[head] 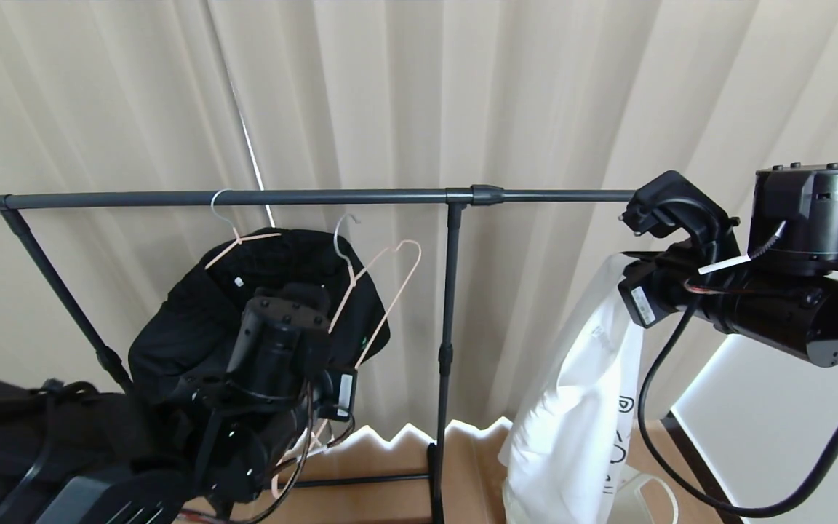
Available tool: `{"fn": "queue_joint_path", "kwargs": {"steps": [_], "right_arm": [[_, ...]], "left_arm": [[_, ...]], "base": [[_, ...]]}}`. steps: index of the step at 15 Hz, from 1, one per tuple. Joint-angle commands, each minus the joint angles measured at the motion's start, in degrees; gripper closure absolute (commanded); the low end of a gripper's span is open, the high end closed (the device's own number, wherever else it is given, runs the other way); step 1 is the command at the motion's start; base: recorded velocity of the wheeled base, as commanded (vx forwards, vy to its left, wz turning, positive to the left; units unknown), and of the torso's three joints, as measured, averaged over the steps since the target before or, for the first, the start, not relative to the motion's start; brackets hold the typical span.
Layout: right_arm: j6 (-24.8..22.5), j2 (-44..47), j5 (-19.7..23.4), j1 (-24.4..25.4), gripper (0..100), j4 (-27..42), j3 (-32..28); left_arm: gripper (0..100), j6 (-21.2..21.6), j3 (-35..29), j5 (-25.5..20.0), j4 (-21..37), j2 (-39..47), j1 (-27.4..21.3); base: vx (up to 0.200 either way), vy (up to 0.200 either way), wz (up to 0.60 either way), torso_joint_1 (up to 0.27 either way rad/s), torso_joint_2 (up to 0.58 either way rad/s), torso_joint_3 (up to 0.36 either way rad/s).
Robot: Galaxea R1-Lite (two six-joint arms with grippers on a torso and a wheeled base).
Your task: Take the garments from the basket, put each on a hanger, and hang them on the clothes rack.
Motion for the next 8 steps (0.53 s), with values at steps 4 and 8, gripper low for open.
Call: {"fn": "queue_joint_path", "kwargs": {"steps": [4,8], "right_arm": [[7.2,-0.9,-8.6,10.7,100,-0.1,-1.7],[9.0,2.0,-18.0,12.6,100,-4.4,-2.0]], "left_arm": [[100,0.2,26.4,-0.5,-8.2,-16.6,-3.4],[100,0.3,37.4,-2.7,-12.9,-26.1,-8.6]], "base": [[0.000,0.000,0.00,0.000,0.00,0.000],[0.000,0.000,0.00,0.000,0.00,0.000]]}}
